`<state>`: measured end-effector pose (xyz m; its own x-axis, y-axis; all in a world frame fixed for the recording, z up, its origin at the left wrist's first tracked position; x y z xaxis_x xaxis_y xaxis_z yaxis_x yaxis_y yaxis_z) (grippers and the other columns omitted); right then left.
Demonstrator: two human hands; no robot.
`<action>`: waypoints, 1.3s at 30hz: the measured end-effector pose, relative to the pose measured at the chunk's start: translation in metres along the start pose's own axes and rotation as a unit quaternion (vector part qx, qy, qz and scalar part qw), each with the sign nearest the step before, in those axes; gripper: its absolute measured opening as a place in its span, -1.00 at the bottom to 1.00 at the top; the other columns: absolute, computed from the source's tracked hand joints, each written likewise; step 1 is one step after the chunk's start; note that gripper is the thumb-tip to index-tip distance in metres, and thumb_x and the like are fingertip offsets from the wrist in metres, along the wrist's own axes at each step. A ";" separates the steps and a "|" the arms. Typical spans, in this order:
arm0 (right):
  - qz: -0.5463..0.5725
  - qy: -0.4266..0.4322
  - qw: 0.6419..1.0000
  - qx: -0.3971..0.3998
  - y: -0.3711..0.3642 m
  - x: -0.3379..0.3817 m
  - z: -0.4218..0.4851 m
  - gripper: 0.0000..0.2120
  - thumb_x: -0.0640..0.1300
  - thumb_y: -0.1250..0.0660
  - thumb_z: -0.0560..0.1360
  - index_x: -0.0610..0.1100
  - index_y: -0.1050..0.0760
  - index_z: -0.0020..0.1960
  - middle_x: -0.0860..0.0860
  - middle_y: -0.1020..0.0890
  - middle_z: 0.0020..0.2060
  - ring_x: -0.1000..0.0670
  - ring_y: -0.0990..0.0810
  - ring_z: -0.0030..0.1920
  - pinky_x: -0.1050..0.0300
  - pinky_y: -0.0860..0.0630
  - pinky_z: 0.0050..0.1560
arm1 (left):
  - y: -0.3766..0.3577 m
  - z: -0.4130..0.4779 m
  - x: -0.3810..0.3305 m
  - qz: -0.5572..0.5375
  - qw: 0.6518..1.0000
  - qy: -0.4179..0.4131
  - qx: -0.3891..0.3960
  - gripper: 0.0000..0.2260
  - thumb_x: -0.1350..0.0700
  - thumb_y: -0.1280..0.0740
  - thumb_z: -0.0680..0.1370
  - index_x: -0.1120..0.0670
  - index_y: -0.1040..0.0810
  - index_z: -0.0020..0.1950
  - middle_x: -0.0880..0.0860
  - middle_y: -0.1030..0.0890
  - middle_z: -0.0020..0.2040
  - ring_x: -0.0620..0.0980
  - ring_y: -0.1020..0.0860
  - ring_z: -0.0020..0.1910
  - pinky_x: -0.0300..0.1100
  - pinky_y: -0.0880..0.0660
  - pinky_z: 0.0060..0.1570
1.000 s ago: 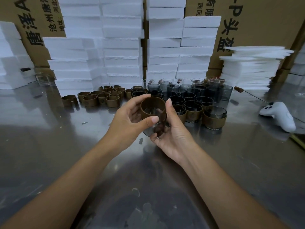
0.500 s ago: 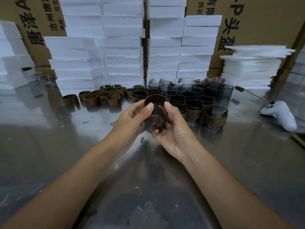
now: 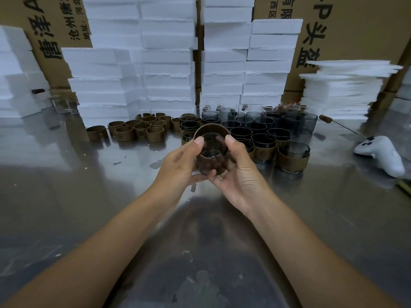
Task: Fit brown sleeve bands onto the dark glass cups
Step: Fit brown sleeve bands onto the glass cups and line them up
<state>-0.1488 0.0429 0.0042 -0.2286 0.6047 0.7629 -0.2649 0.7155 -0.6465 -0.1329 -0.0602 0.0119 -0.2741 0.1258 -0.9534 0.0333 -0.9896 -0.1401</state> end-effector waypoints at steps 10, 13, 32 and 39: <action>-0.020 0.011 1.000 -0.002 0.003 -0.001 0.001 -0.67 0.07 -0.46 0.15 -0.03 -0.63 -0.12 -0.03 -0.71 -0.26 0.04 -0.67 -0.29 0.27 -0.51 -0.41 | 0.000 -0.002 -0.003 -0.009 0.999 -0.004 -0.032 -0.69 -0.11 -0.16 0.61 -0.16 -0.69 -0.11 0.00 -0.71 -0.10 0.00 -0.68 -0.08 -0.16 -0.59 -0.22; -0.020 0.004 1.000 -0.018 0.006 -0.002 0.002 -0.69 0.05 -0.46 0.20 -0.06 -0.61 -0.11 -0.03 -0.70 -0.28 0.04 -0.66 -0.32 0.27 -0.48 -0.44 | 0.001 -0.002 -0.004 -0.012 0.999 -0.005 -0.034 -0.68 -0.08 -0.15 0.62 -0.14 -0.70 -0.10 0.02 -0.71 -0.09 0.00 -0.68 -0.09 -0.16 -0.59 -0.24; -0.082 -0.008 0.997 -0.001 0.011 -0.008 0.008 -0.71 0.14 -0.29 0.50 -0.06 -0.61 -0.07 0.03 -0.72 -0.18 0.11 -0.70 -0.12 0.17 -0.52 -0.06 | 0.018 0.009 0.007 -0.101 0.991 0.079 0.048 -0.73 -0.07 -0.34 0.44 0.05 -0.72 -0.05 0.15 -0.67 0.07 0.03 -0.64 0.06 -0.14 -0.58 0.04; -0.013 -0.056 0.998 -0.006 0.010 -0.013 0.009 -0.68 0.15 -0.27 0.49 -0.08 -0.54 0.03 0.08 -0.66 -0.33 0.14 -0.62 -0.28 0.23 -0.47 -0.23 | 0.016 0.010 0.006 -0.126 0.987 0.066 0.071 -0.48 -0.16 -0.55 0.22 0.11 -0.68 0.06 0.17 -0.65 0.12 0.03 -0.64 0.06 -0.19 -0.58 -0.02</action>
<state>-0.1566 0.0391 -0.0117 -0.3261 0.5428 0.7740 -0.2607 0.7354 -0.6255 -0.1438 -0.0756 0.0070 -0.1284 0.3685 -0.9207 -0.1582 -0.9241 -0.3478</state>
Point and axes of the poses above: each hand's wrist, its own z-axis towards the middle knuckle, its own y-axis out of the back of the hand, x = y × z, the point moved 6 cm from there along z, towards the middle knuckle
